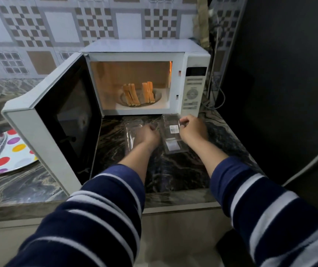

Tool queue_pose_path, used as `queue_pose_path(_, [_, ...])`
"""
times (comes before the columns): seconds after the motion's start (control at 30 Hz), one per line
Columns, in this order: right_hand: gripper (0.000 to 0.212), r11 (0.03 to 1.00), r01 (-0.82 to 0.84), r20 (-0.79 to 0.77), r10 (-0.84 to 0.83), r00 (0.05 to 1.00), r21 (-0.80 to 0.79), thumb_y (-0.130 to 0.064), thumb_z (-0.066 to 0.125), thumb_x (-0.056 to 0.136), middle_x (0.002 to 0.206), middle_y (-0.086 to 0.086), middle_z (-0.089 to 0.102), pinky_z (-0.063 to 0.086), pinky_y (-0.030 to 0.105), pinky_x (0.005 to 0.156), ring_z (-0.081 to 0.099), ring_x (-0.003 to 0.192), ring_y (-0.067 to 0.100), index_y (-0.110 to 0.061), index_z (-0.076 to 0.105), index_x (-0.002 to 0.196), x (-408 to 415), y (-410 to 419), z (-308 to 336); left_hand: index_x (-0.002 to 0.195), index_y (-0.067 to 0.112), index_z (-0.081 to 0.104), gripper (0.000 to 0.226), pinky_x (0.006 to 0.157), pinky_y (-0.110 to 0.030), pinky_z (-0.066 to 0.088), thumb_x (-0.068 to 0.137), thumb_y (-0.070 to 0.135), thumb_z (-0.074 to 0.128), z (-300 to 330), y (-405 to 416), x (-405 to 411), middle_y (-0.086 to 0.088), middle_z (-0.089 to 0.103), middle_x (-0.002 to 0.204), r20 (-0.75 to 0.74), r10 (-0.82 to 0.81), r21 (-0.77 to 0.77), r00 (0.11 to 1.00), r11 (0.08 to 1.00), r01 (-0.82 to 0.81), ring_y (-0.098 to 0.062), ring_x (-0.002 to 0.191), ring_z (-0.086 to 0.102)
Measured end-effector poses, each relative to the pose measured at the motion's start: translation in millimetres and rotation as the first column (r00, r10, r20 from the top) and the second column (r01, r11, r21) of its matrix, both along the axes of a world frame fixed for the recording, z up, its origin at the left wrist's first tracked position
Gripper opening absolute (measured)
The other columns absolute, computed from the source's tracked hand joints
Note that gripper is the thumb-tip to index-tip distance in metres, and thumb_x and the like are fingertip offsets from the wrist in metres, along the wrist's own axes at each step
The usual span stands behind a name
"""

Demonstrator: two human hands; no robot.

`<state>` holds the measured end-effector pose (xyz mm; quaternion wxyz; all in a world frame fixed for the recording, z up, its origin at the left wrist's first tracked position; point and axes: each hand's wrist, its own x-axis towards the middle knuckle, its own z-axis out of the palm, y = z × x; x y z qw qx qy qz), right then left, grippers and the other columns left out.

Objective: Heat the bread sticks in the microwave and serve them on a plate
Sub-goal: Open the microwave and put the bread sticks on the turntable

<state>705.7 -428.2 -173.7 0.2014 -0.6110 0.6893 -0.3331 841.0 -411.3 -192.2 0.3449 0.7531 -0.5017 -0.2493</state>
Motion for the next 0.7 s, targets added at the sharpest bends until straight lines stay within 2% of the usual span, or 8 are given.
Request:
queue_pose_path(0.07, [0.023, 0.995, 0.033, -0.035, -0.030, 0.999, 0.099, -0.021, 0.054, 0.093, 0.124, 0.005, 0.061, 0.046, 0.030, 0.084, 0.058, 0.110, 0.027, -0.025, 0.061, 0.114, -11.9, -3.1, -14.7, 0.108, 0.020, 0.060, 0.020, 0.083, -0.029, 0.045, 0.091, 0.029, 0.056, -7.0, -2.9, -16.1, -0.009, 0.065, 0.116, -0.018, -0.023, 0.006, 1.000, 1.000, 0.023, -0.028, 0.104, 0.060])
queue_pose_path(0.2, [0.033, 0.964, 0.026, 0.153, -0.068, 0.986, 0.263, -0.028, 0.053, 0.095, 0.132, 0.005, 0.056, 0.048, 0.034, 0.094, 0.056, 0.115, 0.027, -0.024, 0.055, 0.127, -21.7, -5.1, -43.2, 0.135, 0.025, 0.047, 0.046, 0.089, -0.032, 0.046, 0.090, 0.030, 0.055, -25.4, -6.8, -31.3, -0.007, 0.062, 0.126, -0.025, -0.043, 0.024, 0.999, 0.999, 0.043, -0.029, 0.111, 0.060])
queue_pose_path(0.23, [0.032, 0.958, 0.031, 0.227, -0.099, 0.969, 0.286, -0.027, 0.054, 0.095, 0.129, 0.005, 0.057, 0.051, 0.037, 0.091, 0.058, 0.111, 0.027, -0.024, 0.056, 0.126, -21.6, -4.9, -49.4, 0.139, 0.026, 0.042, 0.052, 0.092, -0.033, 0.046, 0.089, 0.029, 0.056, -30.4, -8.0, -32.9, -0.008, 0.060, 0.129, -0.036, -0.044, 0.037, 0.998, 0.998, 0.045, -0.030, 0.113, 0.059])
queue_pose_path(0.3, [0.029, 0.946, 0.021, 0.369, -0.147, 0.918, 0.324, -0.022, 0.057, 0.093, 0.109, 0.005, 0.063, 0.058, 0.037, 0.075, 0.065, 0.089, 0.024, -0.024, 0.058, 0.123, -19.8, -4.4, -60.5, 0.144, 0.028, 0.037, 0.061, 0.096, -0.032, 0.044, 0.087, 0.026, 0.058, -39.5, -8.6, -35.0, -0.008, 0.058, 0.133, -0.069, -0.026, 0.068, 0.997, 0.997, 0.031, -0.031, 0.118, 0.056])
queue_pose_path(0.37, [0.027, 0.947, -0.004, 0.447, -0.148, 0.882, 0.322, -0.016, 0.059, 0.091, 0.089, 0.002, 0.064, 0.060, 0.037, 0.067, 0.066, 0.072, 0.022, -0.022, 0.061, 0.118, -17.8, -3.9, -69.2, 0.142, 0.027, 0.041, 0.057, 0.099, -0.031, 0.045, 0.087, 0.020, 0.057, -48.2, -7.9, -36.5, -0.009, 0.059, 0.132, -0.126, 0.011, 0.066, 0.992, 0.998, -0.002, -0.031, 0.118, 0.056])
queue_pose_path(0.5, [0.020, 0.962, 0.032, 0.417, -0.148, 0.897, 0.273, -0.009, 0.063, 0.086, 0.104, 0.011, 0.070, 0.057, 0.045, 0.081, 0.069, 0.090, 0.029, -0.021, 0.066, 0.102, -15.1, -8.4, -81.2, 0.130, 0.019, 0.055, 0.041, 0.091, -0.045, 0.053, 0.089, 0.014, 0.059, -62.8, -7.6, -37.6, -0.015, 0.062, 0.125, -0.276, 0.014, 0.027, 0.961, 1.000, -0.007, -0.034, 0.108, 0.062])
queue_pose_path(0.6, [0.026, 0.948, 0.071, 0.462, -0.215, 0.861, 0.309, 0.002, 0.062, 0.084, 0.099, 0.012, 0.070, 0.061, 0.040, 0.069, 0.068, 0.072, 0.025, -0.023, 0.065, 0.091, -16.3, -12.8, -84.8, 0.128, 0.018, 0.058, 0.042, 0.088, -0.047, 0.054, 0.087, 0.010, 0.063, -66.8, -10.2, -36.8, -0.013, 0.064, 0.122, -0.319, 0.008, 0.020, 0.948, 1.000, -0.001, -0.032, 0.104, 0.064])
queue_pose_path(0.7, [0.034, 0.927, 0.100, 0.505, -0.285, 0.815, 0.362, 0.014, 0.056, 0.082, 0.095, 0.015, 0.069, 0.059, 0.033, 0.058, 0.063, 0.059, 0.021, -0.018, 0.065, 0.091, -19.2, -16.6, -86.5, 0.127, 0.015, 0.059, 0.045, 0.085, -0.046, 0.056, 0.084, 0.003, 0.066, -68.9, -12.9, -37.0, -0.012, 0.066, 0.117, -0.366, 0.009, 0.028, 0.931, 1.000, 0.002, -0.031, 0.099, 0.067])
